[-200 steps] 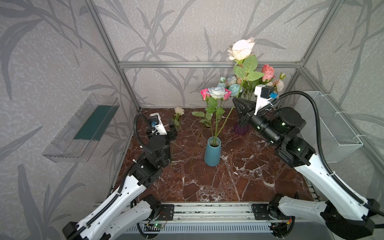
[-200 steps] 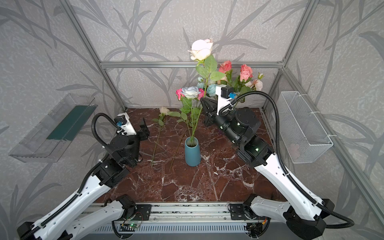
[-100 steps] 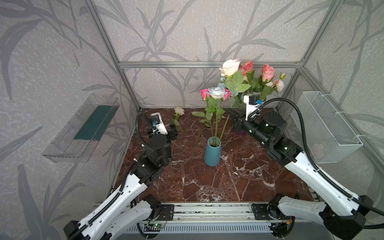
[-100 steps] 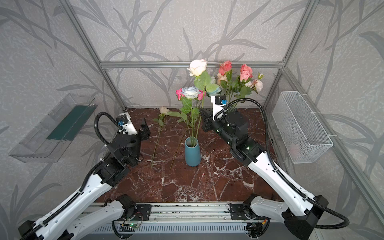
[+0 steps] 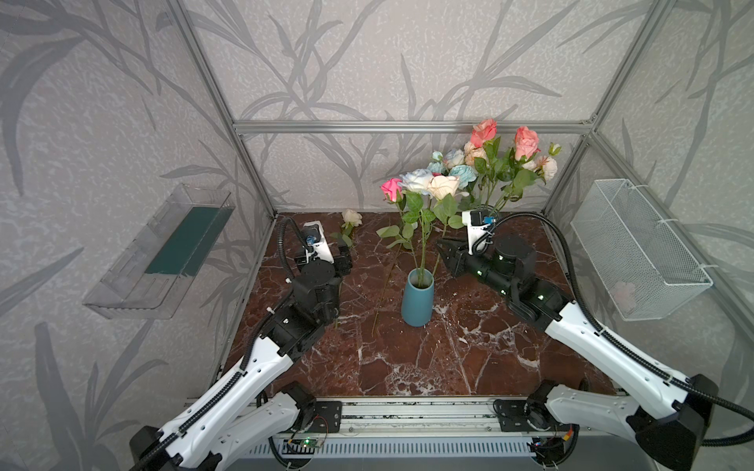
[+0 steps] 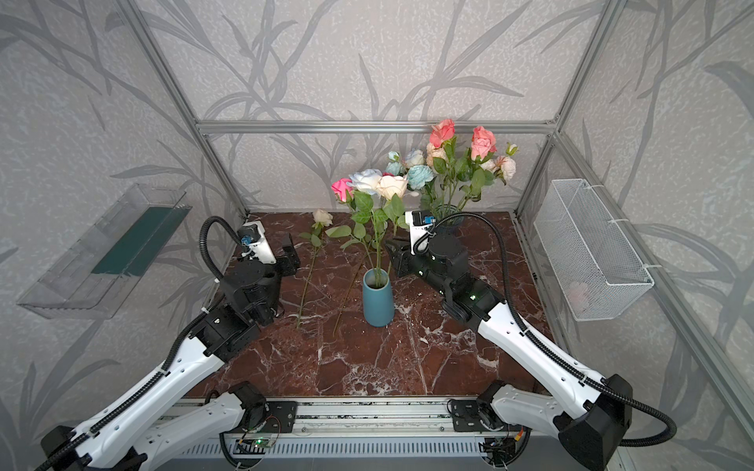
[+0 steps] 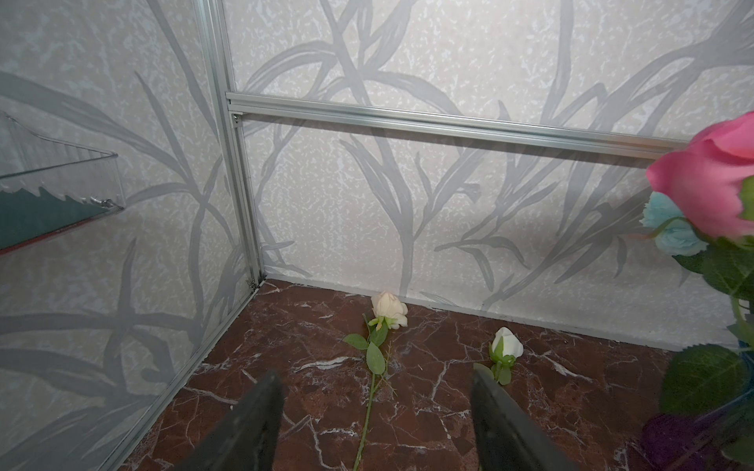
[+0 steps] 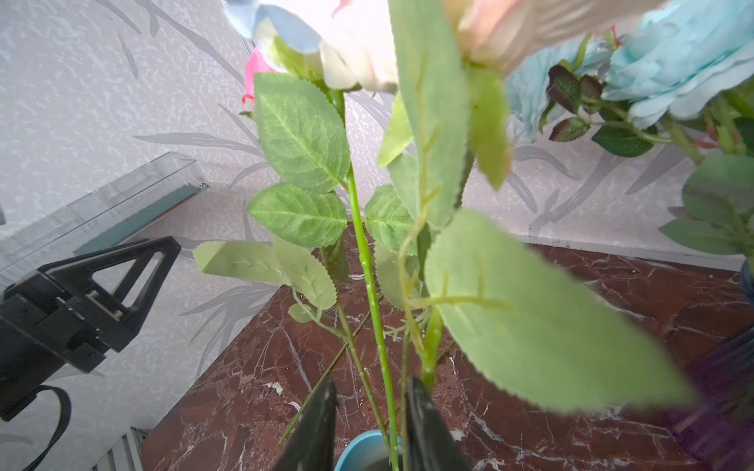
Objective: Arrange the flowers into the vase
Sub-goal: 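Lower cream rose into teal vase and open right gripper while left gripper lowers, then close left gripper on the stem of the pale pink-cream rose on the table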
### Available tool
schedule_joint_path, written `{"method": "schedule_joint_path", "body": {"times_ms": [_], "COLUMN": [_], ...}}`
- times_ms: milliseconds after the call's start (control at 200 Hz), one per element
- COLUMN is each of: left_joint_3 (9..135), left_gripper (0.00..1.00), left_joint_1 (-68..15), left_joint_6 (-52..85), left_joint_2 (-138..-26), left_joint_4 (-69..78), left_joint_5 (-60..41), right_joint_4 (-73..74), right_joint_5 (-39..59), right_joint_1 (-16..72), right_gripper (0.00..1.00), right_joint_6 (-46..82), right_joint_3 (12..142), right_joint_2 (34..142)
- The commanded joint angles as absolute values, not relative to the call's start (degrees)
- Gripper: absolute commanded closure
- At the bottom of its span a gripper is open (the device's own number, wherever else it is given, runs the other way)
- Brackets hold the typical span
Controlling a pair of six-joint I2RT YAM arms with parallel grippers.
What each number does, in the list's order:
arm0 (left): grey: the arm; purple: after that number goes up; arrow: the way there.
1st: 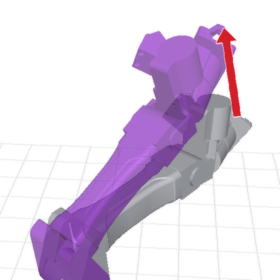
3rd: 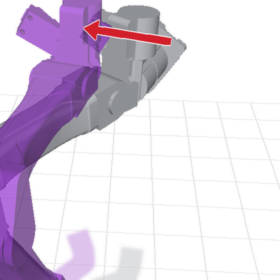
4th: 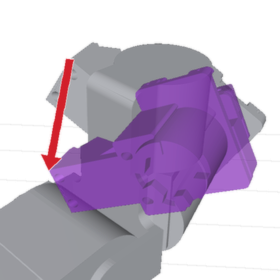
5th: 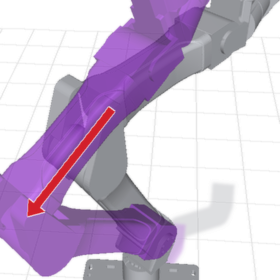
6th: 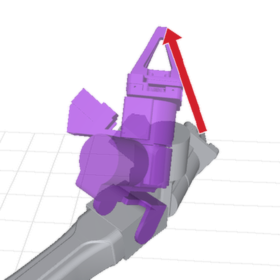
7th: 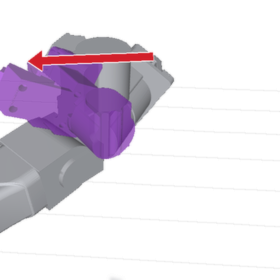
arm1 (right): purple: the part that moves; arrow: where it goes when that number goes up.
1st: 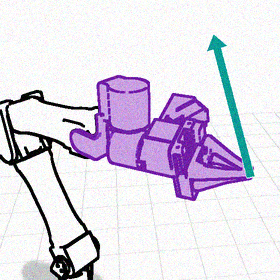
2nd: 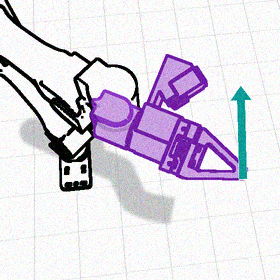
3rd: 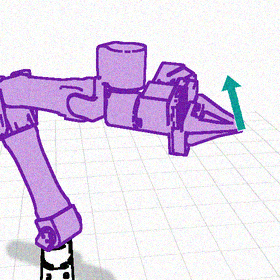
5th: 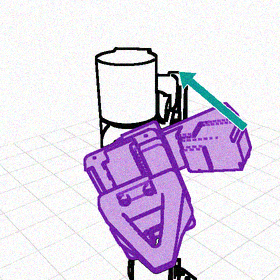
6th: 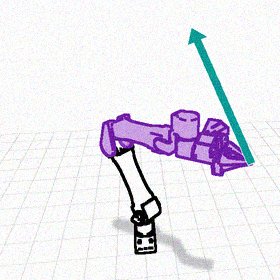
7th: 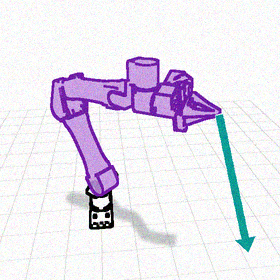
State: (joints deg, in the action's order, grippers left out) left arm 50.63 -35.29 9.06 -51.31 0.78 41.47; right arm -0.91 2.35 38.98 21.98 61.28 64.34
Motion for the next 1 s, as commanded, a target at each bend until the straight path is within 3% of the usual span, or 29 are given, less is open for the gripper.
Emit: {"method": "schedule_joint_path", "body": {"times_ms": [0, 325, 585, 670, 790, 995], "left_joint_3": [53.1, 58.1, 71.2, 77.6, 82.6, 87.1], "left_gripper": [0.26, 0.27, 0.27, 0.31, 0.35, 0.37], "left_joint_1": [-34.6, -26.1, -16.1, -14.2, -13.5, -13.3], "left_joint_6": [10.7, 20.7, 22.2, 22.7, 24.0, 26.9], "left_joint_2": [-52.5, -62.8, -84.3, -92.5, -100.1, -104.3], "left_joint_4": [-0.6, -11.0, -26.8, -34.9, -41.9, -52.4], "left_joint_5": [41.1, 30.5, 14.3, 12.2, 16.7, 14.7], "right_joint_4": [-2.5, -9.7, -14.2, -15.7, -17.0, -15.5], "right_joint_5": [3.6, 0.3, -3.3, -3.7, -3.5, -3.0], "right_joint_1": [38.9, 38.9, 38.9, 38.9, 38.9, 38.8], "right_gripper": [0.66, 0.56, 0.53, 0.53, 0.53, 0.52], "right_joint_6": [22.7, 21.5, 22.1, 22.1, 23.4, 24.8], "right_joint_3": [60.3, 57.3, 50.4, 49.1, 47.3, 43.6], "right_joint_2": [60.1, 49.1, 39.4, 37.5, 35.0, 32.3]}}
